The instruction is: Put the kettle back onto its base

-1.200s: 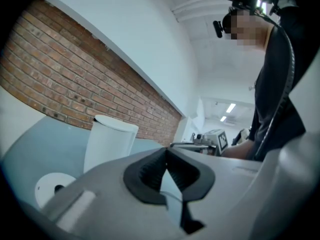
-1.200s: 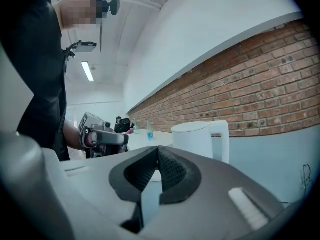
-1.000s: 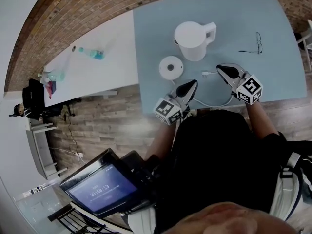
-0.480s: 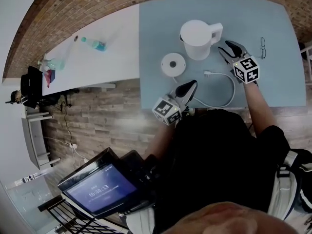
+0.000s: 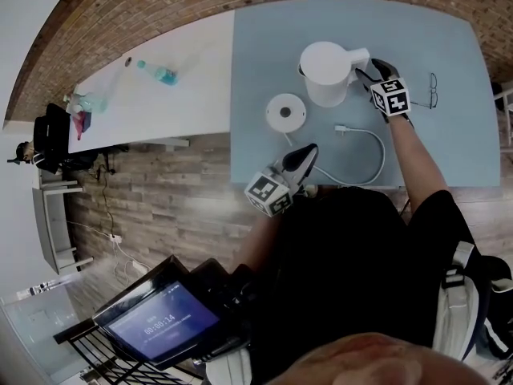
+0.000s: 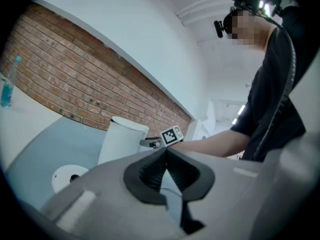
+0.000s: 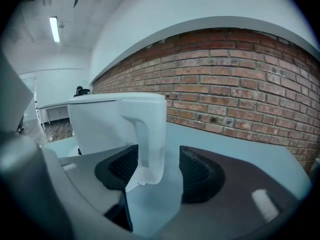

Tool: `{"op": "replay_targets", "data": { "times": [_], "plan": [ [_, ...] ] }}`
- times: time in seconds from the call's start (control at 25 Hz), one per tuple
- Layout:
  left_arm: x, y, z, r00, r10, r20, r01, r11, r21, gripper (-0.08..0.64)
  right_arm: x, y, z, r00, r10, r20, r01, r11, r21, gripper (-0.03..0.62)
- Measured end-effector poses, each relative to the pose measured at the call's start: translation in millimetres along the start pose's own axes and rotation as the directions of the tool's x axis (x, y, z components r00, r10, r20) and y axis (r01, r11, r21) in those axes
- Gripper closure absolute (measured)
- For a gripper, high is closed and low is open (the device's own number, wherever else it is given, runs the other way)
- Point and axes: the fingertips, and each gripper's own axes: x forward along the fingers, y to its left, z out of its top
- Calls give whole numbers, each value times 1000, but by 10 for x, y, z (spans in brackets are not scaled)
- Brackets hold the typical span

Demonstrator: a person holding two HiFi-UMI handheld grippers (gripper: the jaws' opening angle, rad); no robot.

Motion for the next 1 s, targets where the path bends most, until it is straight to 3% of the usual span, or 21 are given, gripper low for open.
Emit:
{"op": "replay_targets", "data": {
  "times": [0.36,0.44,0.52,1.0],
  "plan": [
    [-17,18,50,1000,18,-9,-18,1000,6,557,367,-39,84,999,-40,-6,40,999,-19,374],
    [-40,30,56,1000,29,-11,-29,1000,8,558,437,-46,89,998,-57,-12,57,998,-8,421],
    [-76,55,56,999,44,-10,-44,999,6,557,462,-33,124,998,-65,-4,65,998,16,511],
    [-187,150,59,998,68,-8,-68,998,9,557,490,-54,118,997,-70,39,66,994,92,512]
  ]
}}
